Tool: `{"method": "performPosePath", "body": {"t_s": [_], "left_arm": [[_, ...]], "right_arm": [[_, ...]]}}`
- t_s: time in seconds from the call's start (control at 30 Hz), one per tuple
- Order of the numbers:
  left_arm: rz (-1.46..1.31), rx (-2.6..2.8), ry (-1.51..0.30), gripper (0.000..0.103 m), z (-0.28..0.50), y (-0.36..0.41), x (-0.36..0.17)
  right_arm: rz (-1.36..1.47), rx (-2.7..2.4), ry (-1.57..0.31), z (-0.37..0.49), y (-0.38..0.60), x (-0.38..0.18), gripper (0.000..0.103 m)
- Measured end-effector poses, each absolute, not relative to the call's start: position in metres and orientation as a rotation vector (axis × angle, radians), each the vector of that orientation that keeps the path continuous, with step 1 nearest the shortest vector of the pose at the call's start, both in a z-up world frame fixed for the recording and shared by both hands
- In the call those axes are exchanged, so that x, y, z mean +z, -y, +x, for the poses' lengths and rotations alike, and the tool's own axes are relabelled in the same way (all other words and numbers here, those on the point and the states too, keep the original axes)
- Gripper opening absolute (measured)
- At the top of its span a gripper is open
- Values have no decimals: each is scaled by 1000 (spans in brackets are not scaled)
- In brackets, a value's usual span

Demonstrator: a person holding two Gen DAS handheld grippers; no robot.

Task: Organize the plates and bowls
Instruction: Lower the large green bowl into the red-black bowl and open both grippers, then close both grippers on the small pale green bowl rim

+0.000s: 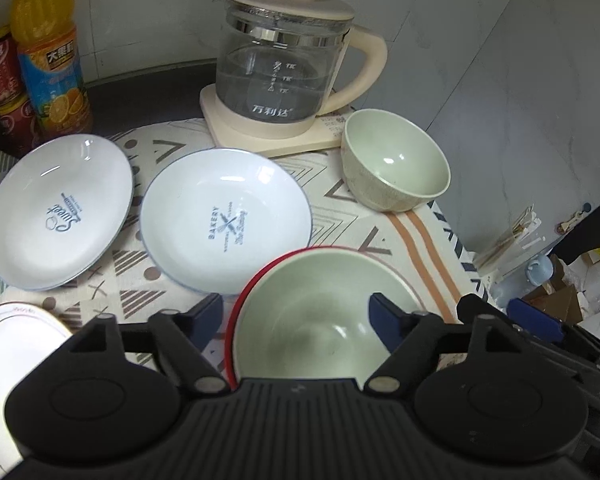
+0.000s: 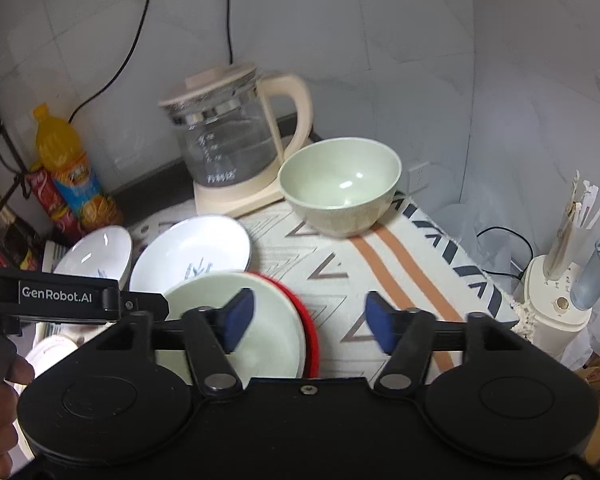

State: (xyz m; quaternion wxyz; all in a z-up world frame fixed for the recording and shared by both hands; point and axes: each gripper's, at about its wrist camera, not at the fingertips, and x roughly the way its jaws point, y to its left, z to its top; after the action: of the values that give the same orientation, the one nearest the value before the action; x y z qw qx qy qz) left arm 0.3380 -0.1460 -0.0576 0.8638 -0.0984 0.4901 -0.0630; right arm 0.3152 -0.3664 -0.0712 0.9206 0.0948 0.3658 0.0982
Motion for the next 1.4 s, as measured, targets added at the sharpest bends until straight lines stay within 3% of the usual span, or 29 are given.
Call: {"method": "performPosePath", "body": {"t_s": [0.2,0.4,0.73,0.83,1.17,1.27,1.4], "left_arm": [[-208,-134,-1003,81,352,157,-55],[-208,-131,-995,82,369,171,-55],[-234,-94,-979,86,405,196,-59],[-257,-73,-970,86,418,200,-61],[-332,-32,-983,85,453,210,-75],[-332,-31,-982,83,463,214,-80],[-325,-12,-991,72,479,218,-87]], "right_arm": [[230,169,-735,326,384,-73,90],[249,160,-738,342,398,-77,97],[271,186,-745,379,418,-86,99],[272,199,-752,392,422,-90,97],[347,201,-807,445,438,-107,74],[363,204,-828,458,439,-114,66],[386,197,-856,474,439,-124,58]]}}
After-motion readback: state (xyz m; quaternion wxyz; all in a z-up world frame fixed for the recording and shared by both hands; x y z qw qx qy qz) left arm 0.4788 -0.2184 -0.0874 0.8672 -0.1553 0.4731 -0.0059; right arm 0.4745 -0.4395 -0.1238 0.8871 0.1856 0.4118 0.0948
